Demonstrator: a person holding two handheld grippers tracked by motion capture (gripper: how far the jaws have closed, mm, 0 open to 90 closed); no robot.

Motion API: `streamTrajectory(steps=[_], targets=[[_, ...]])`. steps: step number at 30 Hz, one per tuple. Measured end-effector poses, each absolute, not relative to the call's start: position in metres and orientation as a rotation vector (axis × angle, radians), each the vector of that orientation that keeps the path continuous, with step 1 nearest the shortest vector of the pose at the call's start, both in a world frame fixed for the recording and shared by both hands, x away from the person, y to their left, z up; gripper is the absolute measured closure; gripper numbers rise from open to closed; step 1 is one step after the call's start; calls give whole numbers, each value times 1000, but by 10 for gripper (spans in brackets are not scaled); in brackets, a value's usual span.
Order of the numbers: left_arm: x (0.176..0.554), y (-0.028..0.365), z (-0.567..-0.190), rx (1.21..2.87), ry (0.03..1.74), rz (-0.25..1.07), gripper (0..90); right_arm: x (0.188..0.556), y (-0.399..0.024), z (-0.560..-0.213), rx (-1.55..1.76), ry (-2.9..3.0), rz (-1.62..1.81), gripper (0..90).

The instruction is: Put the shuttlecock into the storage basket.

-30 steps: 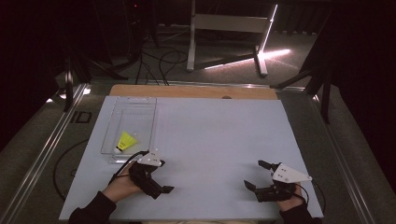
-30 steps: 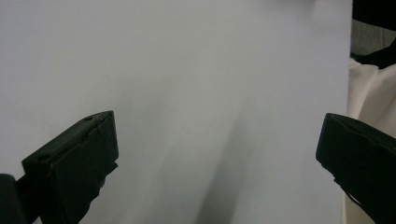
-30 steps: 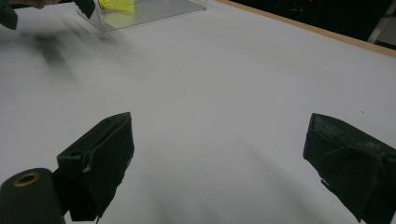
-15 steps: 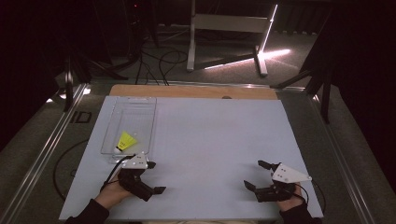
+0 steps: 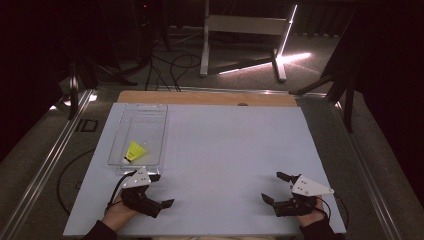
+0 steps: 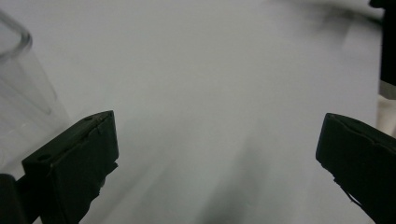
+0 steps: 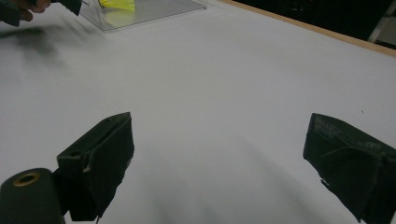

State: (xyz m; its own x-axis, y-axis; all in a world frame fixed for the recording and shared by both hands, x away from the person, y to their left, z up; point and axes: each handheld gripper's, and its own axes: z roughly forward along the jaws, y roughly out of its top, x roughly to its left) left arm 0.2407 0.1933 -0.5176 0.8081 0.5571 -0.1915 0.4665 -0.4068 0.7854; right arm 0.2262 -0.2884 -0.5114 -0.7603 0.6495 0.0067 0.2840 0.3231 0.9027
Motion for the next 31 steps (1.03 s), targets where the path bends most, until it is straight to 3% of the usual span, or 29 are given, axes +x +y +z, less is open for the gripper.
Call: streamTrajectory(steps=[6, 31], targets=[[237, 198, -519, 2012, 825, 218, 1, 226, -288, -512, 834, 2245, 1412, 86], [237, 192, -525, 2028, 818, 206, 1, 228, -289, -513, 834, 2253, 1411, 86]])
